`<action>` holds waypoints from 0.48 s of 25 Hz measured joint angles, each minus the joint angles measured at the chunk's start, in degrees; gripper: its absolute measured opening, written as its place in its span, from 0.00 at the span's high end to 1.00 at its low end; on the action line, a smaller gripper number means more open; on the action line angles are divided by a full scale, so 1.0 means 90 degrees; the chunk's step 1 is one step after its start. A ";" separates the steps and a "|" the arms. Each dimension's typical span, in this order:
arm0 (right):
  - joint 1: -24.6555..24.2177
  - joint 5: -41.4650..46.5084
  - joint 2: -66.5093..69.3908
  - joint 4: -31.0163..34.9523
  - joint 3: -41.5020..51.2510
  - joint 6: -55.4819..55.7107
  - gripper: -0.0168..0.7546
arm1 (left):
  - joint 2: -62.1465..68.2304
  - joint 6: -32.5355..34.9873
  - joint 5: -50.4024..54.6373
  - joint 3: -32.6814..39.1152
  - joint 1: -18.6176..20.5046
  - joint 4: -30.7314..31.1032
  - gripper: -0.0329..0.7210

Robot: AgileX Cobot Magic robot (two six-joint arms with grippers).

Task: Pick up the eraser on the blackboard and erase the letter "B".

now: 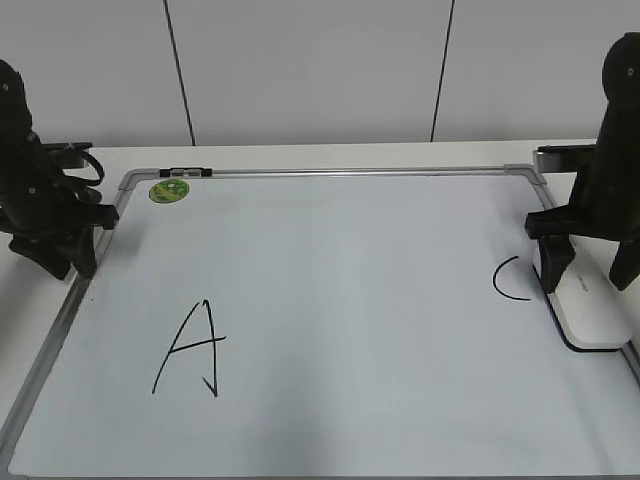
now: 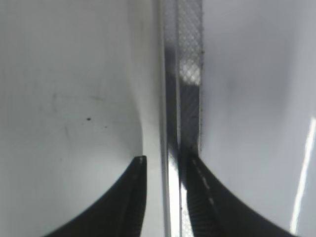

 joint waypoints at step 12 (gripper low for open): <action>0.0000 0.0342 0.0015 -0.0057 -0.0338 0.0068 0.17 | -0.0690 0.0000 0.0359 -0.0003 0.0000 0.0131 0.45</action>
